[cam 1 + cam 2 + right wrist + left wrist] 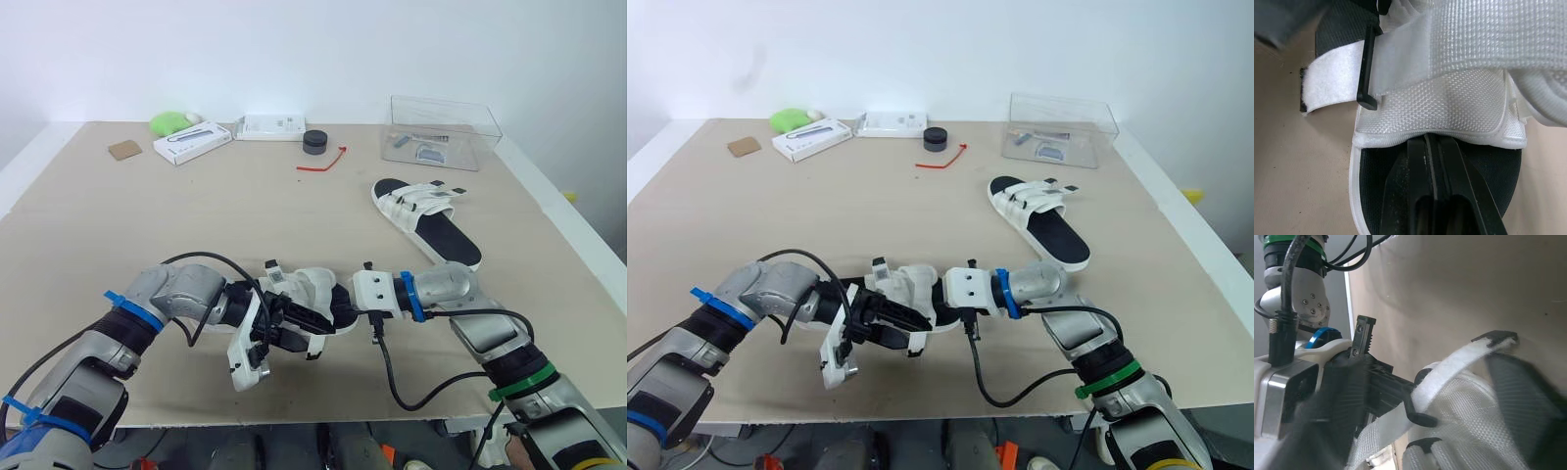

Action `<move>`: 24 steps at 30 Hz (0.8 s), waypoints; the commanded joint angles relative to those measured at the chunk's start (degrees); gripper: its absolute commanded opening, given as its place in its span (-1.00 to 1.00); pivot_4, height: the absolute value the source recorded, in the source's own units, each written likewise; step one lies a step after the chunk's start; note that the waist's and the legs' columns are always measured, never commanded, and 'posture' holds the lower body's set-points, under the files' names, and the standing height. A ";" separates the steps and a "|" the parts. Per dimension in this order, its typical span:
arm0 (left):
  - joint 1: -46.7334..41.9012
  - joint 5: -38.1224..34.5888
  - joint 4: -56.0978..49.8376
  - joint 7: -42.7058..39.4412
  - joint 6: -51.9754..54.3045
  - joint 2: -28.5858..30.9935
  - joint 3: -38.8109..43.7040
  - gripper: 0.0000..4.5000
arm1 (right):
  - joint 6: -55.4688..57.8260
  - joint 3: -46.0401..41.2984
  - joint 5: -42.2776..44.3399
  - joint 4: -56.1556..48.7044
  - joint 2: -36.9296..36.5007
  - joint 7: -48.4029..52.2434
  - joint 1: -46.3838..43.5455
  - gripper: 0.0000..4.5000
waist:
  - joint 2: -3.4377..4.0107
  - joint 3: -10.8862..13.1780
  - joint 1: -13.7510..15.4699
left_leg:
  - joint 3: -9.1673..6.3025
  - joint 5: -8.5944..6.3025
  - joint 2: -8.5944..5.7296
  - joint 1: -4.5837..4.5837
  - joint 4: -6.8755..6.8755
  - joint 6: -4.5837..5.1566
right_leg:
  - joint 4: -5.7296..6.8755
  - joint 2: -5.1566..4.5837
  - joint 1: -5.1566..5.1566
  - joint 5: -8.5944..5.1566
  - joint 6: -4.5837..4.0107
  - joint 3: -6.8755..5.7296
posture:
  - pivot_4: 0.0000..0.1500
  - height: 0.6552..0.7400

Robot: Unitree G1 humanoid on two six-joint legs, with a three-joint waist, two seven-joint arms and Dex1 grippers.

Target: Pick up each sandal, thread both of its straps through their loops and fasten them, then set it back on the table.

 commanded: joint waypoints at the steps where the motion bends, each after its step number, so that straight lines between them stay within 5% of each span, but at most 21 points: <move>1: -1.07 0.83 -0.18 1.42 1.35 -0.08 0.34 -0.09 | 1.66 1.76 -3.44 2.71 -0.61 -0.27 1.60 -1.00 | 0.00 0.00 0.00 | 0.00 0.00 0.00 0.00 0.00 0.00 | 0.00 0.00 0.00 0.00 0.00 0.00 | 1.00 1.00; 4: -0.99 0.87 -0.16 1.81 2.18 -0.09 0.30 -0.60 | 1.66 1.70 -3.44 2.73 -0.70 -0.24 1.61 -1.00 | 0.01 -0.02 0.00 | 0.03 0.01 0.01 0.01 0.00 0.02 | 0.00 -0.03 0.02 0.00 0.00 -0.01 | 1.00 1.00; 7: -0.89 0.97 -0.37 2.20 2.40 0.31 0.14 -0.87 | 1.71 1.65 -3.46 2.70 -0.76 -0.23 1.61 -1.00 | 0.01 -0.02 0.00 | 0.16 0.07 0.04 0.04 0.00 0.12 | 0.00 -0.11 0.05 0.04 0.06 -0.04 | 1.00 1.00; 24: 0.18 -3.58 -2.11 1.99 3.84 3.11 -0.64 -0.92 | 1.18 2.12 -3.50 3.07 -0.83 -0.23 1.16 -1.00 | 0.02 -0.02 -0.03 | 0.26 0.11 0.14 0.02 -0.01 0.18 | 0.00 -0.11 0.01 0.11 0.01 -0.10 | 1.00 1.00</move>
